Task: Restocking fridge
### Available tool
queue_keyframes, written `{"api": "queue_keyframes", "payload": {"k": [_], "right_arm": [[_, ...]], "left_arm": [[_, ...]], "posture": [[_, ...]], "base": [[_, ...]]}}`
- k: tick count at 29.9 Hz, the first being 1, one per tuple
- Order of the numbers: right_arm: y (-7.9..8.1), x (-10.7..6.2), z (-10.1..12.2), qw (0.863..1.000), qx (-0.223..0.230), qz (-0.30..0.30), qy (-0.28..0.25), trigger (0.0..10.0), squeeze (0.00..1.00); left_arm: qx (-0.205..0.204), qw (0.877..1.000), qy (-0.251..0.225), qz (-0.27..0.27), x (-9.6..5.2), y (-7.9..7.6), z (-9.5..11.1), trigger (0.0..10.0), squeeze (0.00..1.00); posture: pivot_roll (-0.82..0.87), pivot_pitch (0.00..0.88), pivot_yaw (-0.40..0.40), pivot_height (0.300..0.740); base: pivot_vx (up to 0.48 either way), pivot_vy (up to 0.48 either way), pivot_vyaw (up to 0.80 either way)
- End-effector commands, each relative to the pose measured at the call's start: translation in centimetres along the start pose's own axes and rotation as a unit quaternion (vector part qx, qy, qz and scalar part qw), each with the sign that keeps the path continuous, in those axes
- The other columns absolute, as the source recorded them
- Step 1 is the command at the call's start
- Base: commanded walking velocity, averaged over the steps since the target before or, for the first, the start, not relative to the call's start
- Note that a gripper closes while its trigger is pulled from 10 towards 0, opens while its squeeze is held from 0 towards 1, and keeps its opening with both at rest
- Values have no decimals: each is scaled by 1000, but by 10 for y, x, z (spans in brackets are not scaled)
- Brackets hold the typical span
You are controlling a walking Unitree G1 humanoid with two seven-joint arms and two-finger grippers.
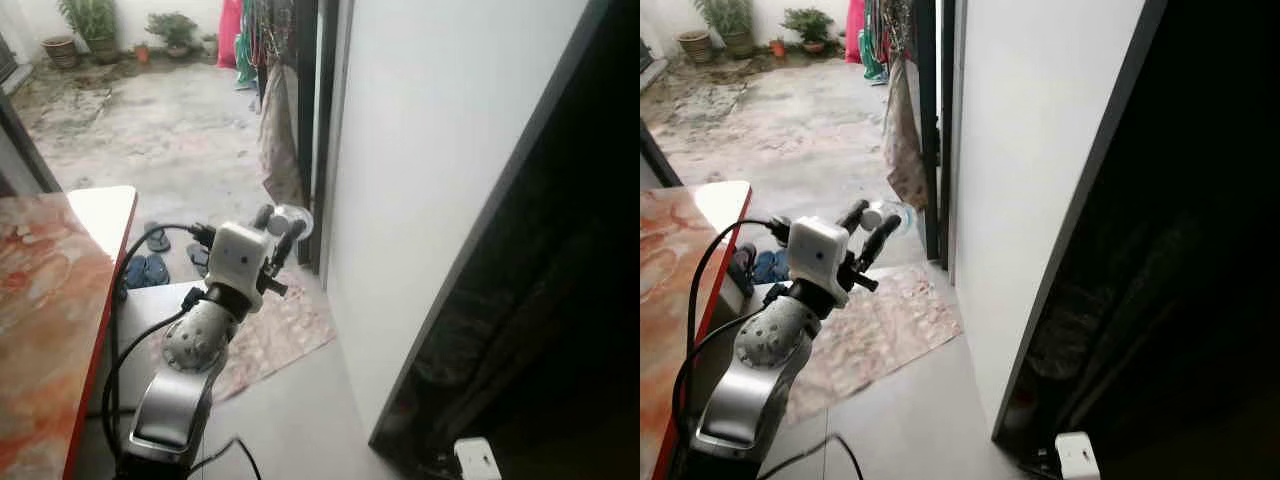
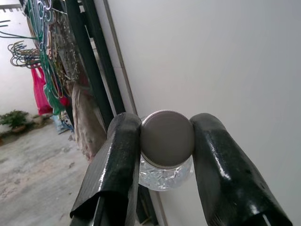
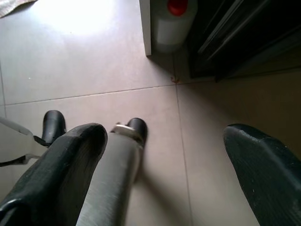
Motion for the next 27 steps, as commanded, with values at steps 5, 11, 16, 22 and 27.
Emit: {"api": "queue_keyframes", "payload": {"k": [5,11,16,22,27], "right_arm": [[-7,-1,-3,1000,1,-7,4,10000,0],[-7,-1,-2,1000,8,-9,-2,10000,0],[-8,-1,0,1000,6,-16,-6,10000,0],[-9,-1,1,1000,9,-22,-8,10000,0],[-10,-1,1,999,14,-29,-11,10000,0]], "left_arm": [[-24,999,27,-18,0,-11,-15,10000,0],[-60,993,78,66,-9,20,-46,10000,0],[-59,986,117,100,-18,44,-74,10000,0],[-97,971,194,100,-33,50,-122,10000,0],[-142,955,243,97,-48,45,-153,10000,0]], "posture": [[9,25,40,740],[9,24,43,740],[10,23,44,740],[3,17,53,740],[3,18,51,740]], "base": [[0,0,-751],[0,0,-498],[0,0,0],[0,0,0],[0,0,0]]}}
Point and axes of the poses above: a point about 5 cm out from each wrist's last joint towards the gripper, its own x axis pointing out of the wrist towards the gripper, its own z axis along the axis of the wrist's last joint, y = z × x, the point moved 6 cm from there along x, pointing out of the wrist towards the gripper, and after that the axes turned 4 degrees about -x, right-handed, at the moved point
